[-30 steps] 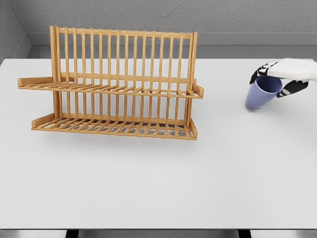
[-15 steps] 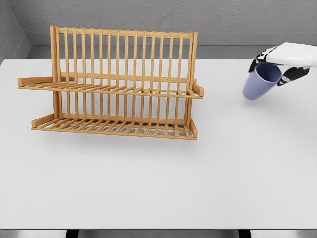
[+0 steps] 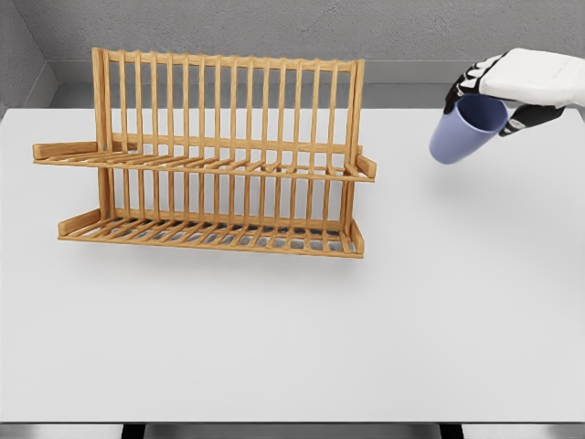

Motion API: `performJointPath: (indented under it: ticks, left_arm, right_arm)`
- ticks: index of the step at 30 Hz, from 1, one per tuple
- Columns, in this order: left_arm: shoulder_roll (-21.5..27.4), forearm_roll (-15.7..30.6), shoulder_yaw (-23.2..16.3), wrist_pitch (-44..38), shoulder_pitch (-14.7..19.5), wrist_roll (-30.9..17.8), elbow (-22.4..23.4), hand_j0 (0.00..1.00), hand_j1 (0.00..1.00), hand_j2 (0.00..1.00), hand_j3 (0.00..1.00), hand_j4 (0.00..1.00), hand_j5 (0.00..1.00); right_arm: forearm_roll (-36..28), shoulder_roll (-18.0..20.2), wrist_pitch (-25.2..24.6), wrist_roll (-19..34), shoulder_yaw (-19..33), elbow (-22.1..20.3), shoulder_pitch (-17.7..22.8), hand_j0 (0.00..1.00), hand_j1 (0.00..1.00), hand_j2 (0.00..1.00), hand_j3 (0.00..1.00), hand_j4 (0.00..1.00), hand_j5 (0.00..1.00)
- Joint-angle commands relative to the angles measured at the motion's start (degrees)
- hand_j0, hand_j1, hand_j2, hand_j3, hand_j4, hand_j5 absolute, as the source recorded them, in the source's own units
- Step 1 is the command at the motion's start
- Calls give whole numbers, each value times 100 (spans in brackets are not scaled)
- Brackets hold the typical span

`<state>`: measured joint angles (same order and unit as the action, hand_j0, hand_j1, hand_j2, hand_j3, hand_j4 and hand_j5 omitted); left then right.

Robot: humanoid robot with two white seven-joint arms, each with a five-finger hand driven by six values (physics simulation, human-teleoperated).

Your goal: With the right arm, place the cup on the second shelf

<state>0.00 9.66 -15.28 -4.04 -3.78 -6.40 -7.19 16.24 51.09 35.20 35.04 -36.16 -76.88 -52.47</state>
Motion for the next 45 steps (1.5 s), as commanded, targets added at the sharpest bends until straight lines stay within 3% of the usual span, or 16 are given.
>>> performJointPath:
  ticks: [1,19,45]
  left_arm:
    - [0,0,-1,0,0,-2,-2,100,100,100,100,100,100]
    - [0,0,-1,0,0,-2,-2,100,100,100,100,100,100]
    - [0,0,-1,0,0,-2,-2,100,100,100,100,100,100]
  right_arm:
    - [-34,23,-20,-4,171,-213,0,65,65,65,65,65,65]
    - [-34,-3,-20,-4,267,-1540,18,65,65,65,65,65,65]
    - [-34,-469,-20,-4,223,-2112,-114,65,65,65,65,65,65]
